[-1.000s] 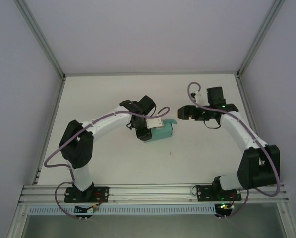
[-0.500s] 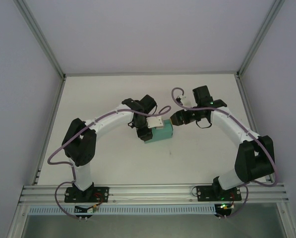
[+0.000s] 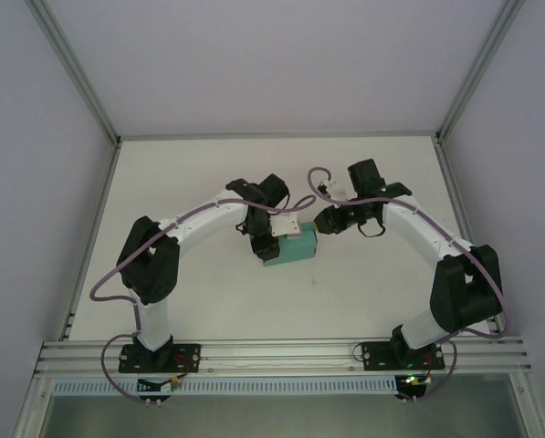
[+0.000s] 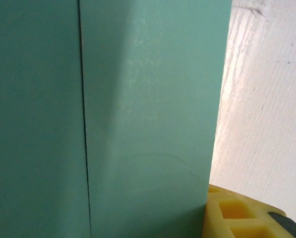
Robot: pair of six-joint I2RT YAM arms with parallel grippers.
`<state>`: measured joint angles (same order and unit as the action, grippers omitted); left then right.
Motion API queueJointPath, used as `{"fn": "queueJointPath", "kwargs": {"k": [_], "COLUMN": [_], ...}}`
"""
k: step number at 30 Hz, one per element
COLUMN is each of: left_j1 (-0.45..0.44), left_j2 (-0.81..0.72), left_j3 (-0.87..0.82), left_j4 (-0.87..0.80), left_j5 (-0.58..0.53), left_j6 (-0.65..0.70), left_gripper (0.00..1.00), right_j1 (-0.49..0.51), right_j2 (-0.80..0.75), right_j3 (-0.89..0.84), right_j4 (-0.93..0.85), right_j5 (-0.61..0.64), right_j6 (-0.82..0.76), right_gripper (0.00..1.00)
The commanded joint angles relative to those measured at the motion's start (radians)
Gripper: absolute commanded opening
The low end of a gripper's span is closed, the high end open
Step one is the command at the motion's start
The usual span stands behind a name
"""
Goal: Assemble paper box
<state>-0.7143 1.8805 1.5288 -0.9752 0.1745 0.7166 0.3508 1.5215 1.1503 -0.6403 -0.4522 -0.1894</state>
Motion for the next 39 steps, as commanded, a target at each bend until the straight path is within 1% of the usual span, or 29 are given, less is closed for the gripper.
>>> {"fn": "queueJointPath", "kwargs": {"k": [1, 8, 9, 11, 13, 15, 17, 19, 21, 23, 26, 27, 29, 34, 35, 39], "left_j1": [0.009, 0.008, 0.007, 0.009, 0.009, 0.008, 0.009, 0.008, 0.008, 0.009, 0.009, 0.009, 0.009, 0.008, 0.008, 0.008], "left_j2": [0.009, 0.004, 0.003, 0.003, -0.001, -0.004, -0.004, -0.002, 0.000, 0.004, 0.009, 0.011, 0.013, 0.015, 0.017, 0.018], "left_j3": [0.039, 0.034, 0.034, 0.034, 0.030, 0.025, 0.022, 0.021, 0.014, 0.016, 0.023, 0.025, 0.025, 0.021, 0.021, 0.019], "left_j4": [-0.039, -0.028, -0.028, -0.025, -0.017, -0.003, 0.006, 0.013, 0.024, 0.028, 0.028, 0.028, 0.030, 0.041, 0.041, 0.049], "left_j5": [0.011, 0.018, 0.015, 0.012, 0.013, 0.016, 0.019, 0.020, 0.022, 0.023, 0.025, 0.029, 0.029, 0.025, 0.026, 0.034], "left_j6": [0.018, 0.017, 0.015, 0.013, 0.010, -0.002, -0.010, -0.020, -0.025, -0.029, -0.033, -0.032, -0.035, -0.044, -0.045, -0.047], "left_gripper": [0.35, 0.35, 0.35, 0.35, 0.34, 0.34, 0.34, 0.34, 0.34, 0.34, 0.35, 0.35, 0.35, 0.35, 0.35, 0.35], "right_j1": [0.008, 0.017, 0.017, 0.019, 0.022, 0.028, 0.041, 0.058, 0.084, 0.126, 0.189, 0.197, 0.204, 0.260, 0.270, 0.296], "right_j2": [0.012, 0.013, 0.013, 0.013, 0.013, 0.015, 0.000, -0.027, -0.067, -0.104, -0.146, -0.157, -0.175, -0.197, -0.201, -0.205], "right_j3": [0.031, 0.026, 0.026, 0.025, 0.026, 0.026, 0.006, -0.032, -0.096, -0.152, -0.233, -0.260, -0.318, -0.414, -0.426, -0.472], "right_j4": [-0.024, -0.018, -0.015, -0.015, -0.015, -0.017, 0.010, 0.051, 0.128, 0.198, 0.282, 0.312, 0.394, 0.539, 0.554, 0.593], "right_j5": [0.014, 0.050, 0.052, 0.047, 0.035, 0.033, 0.052, 0.098, 0.128, 0.154, 0.262, 0.315, 0.380, 0.437, 0.459, 0.483], "right_j6": [-0.014, 0.002, 0.005, 0.011, 0.019, 0.054, 0.126, 0.228, 0.356, 0.421, 0.443, 0.453, 0.483, 0.509, 0.519, 0.524], "right_gripper": [0.26, 0.17, 0.13, 0.12, 0.07, 0.03, 0.01, 0.00, 0.00, 0.00, 0.00, 0.00, 0.00, 0.00, 0.00, 0.00]}}
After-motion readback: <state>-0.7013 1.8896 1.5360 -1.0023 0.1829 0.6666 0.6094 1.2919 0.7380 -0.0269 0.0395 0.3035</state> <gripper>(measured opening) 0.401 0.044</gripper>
